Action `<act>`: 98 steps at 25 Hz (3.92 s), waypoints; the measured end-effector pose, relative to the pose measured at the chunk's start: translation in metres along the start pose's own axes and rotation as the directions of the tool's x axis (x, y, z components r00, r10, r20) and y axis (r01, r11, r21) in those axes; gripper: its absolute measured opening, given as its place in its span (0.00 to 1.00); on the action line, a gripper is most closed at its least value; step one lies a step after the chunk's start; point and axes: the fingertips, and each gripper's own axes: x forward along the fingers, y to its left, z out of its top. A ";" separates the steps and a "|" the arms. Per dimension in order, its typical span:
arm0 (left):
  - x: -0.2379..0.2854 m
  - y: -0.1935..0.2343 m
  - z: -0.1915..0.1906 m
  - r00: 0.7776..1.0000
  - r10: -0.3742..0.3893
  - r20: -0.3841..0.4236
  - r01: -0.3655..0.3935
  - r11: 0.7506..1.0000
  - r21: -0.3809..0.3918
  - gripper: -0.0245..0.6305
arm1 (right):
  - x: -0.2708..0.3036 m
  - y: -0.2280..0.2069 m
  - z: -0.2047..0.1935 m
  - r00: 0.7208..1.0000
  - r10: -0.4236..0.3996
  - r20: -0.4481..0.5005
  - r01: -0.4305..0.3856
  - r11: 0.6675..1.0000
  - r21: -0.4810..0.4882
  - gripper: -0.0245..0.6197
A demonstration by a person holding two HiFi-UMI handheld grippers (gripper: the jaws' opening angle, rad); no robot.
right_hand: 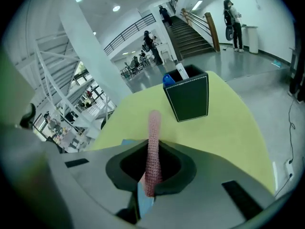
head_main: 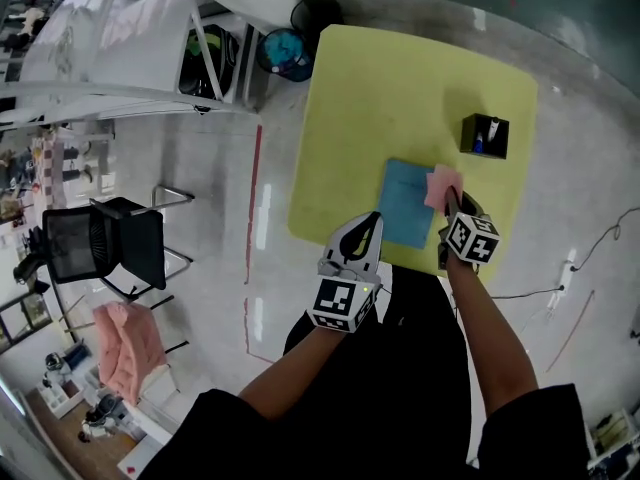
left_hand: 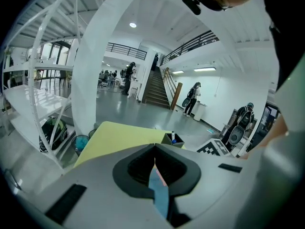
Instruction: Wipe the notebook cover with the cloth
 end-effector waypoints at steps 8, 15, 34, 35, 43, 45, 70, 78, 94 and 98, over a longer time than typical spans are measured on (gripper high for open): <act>-0.018 0.028 0.013 0.998 -0.056 0.014 0.055 0.998 0.039 0.06 | -0.028 0.072 0.023 0.991 0.050 0.125 -0.066 0.989 0.129 0.10; -0.026 0.053 0.006 0.993 -0.121 -0.013 0.122 0.991 0.057 0.06 | -0.015 0.127 0.002 0.987 0.097 0.125 -0.116 0.981 0.157 0.10; -0.029 0.107 -0.028 0.982 -0.165 -0.096 0.170 0.985 0.042 0.06 | 0.062 0.137 -0.076 0.998 0.069 0.009 -0.068 0.950 0.303 0.10; -0.028 0.107 -0.030 0.983 -0.157 -0.097 0.160 0.987 0.032 0.06 | 0.065 0.135 -0.081 0.998 0.068 -0.003 -0.064 0.949 0.308 0.10; -0.025 0.102 -0.050 0.985 -0.126 -0.121 0.131 0.991 0.031 0.06 | 0.076 0.121 -0.100 0.998 0.048 -0.043 -0.033 0.954 0.297 0.10; -0.024 0.102 -0.052 0.986 -0.114 -0.123 0.118 0.993 0.026 0.06 | 0.076 0.121 -0.101 0.998 0.054 -0.043 -0.040 0.957 0.289 0.10; -0.015 0.053 -0.056 0.981 -0.132 -0.139 0.141 0.988 0.060 0.06 | 0.057 0.085 -0.103 0.998 0.014 -0.054 -0.001 0.974 0.228 0.10; -0.015 0.029 -0.056 0.982 -0.133 -0.136 0.143 0.988 0.063 0.06 | 0.049 0.071 -0.103 0.998 0.025 -0.062 -0.012 0.977 0.212 0.10; -0.003 -0.002 -0.062 0.976 -0.158 -0.148 0.168 0.984 0.058 0.06 | 0.041 0.050 -0.101 0.997 0.028 -0.069 -0.012 0.974 0.227 0.10; 0.005 -0.009 -0.061 0.975 -0.165 -0.149 0.176 0.982 0.065 0.06 | 0.036 0.039 -0.099 0.997 0.024 -0.076 -0.007 0.976 0.216 0.10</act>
